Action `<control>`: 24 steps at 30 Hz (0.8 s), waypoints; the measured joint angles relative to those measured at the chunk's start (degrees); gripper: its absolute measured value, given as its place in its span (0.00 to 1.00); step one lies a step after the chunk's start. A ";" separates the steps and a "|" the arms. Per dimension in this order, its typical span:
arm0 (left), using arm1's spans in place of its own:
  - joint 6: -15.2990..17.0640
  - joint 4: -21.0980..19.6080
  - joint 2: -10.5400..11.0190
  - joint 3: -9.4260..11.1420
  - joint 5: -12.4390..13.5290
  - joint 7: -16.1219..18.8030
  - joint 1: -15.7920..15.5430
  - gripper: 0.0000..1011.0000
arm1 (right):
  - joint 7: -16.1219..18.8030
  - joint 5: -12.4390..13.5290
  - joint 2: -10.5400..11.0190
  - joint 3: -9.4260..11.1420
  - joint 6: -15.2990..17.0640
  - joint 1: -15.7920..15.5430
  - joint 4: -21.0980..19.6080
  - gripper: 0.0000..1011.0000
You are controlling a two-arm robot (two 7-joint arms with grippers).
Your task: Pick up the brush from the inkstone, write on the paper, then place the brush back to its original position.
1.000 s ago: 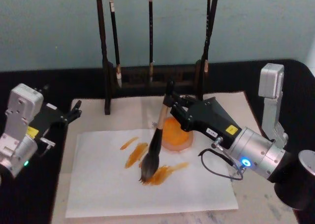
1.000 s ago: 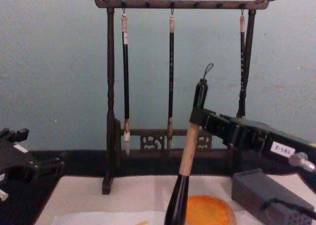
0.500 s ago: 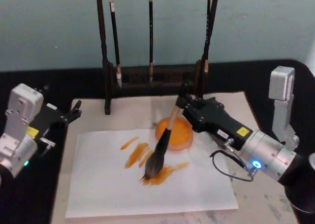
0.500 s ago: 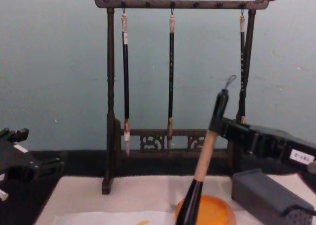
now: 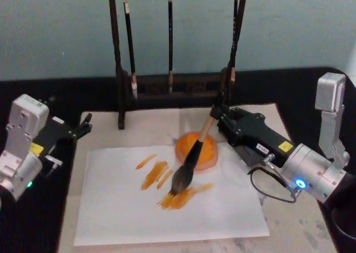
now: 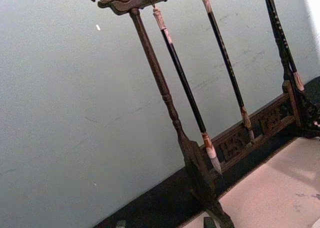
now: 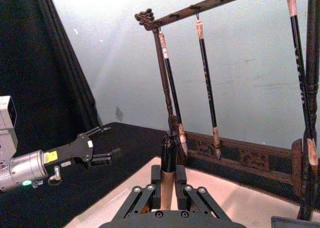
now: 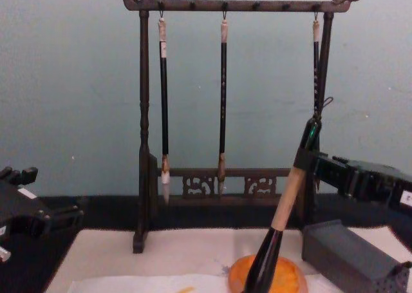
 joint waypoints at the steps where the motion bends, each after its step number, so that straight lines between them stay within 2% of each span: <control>1: 0.00 0.00 0.00 0.00 0.00 0.00 0.00 0.99 | -0.01 -0.03 0.05 0.07 0.01 -0.05 -0.07 0.18; 10: 0.00 0.00 0.00 0.00 0.00 0.00 0.00 0.99 | 0.58 -0.25 -0.11 0.17 -0.05 0.45 -0.78 0.18; 24: 0.00 0.00 0.00 0.00 0.00 0.00 0.00 0.99 | 0.74 -0.99 -1.06 0.78 -1.31 3.11 -0.24 0.18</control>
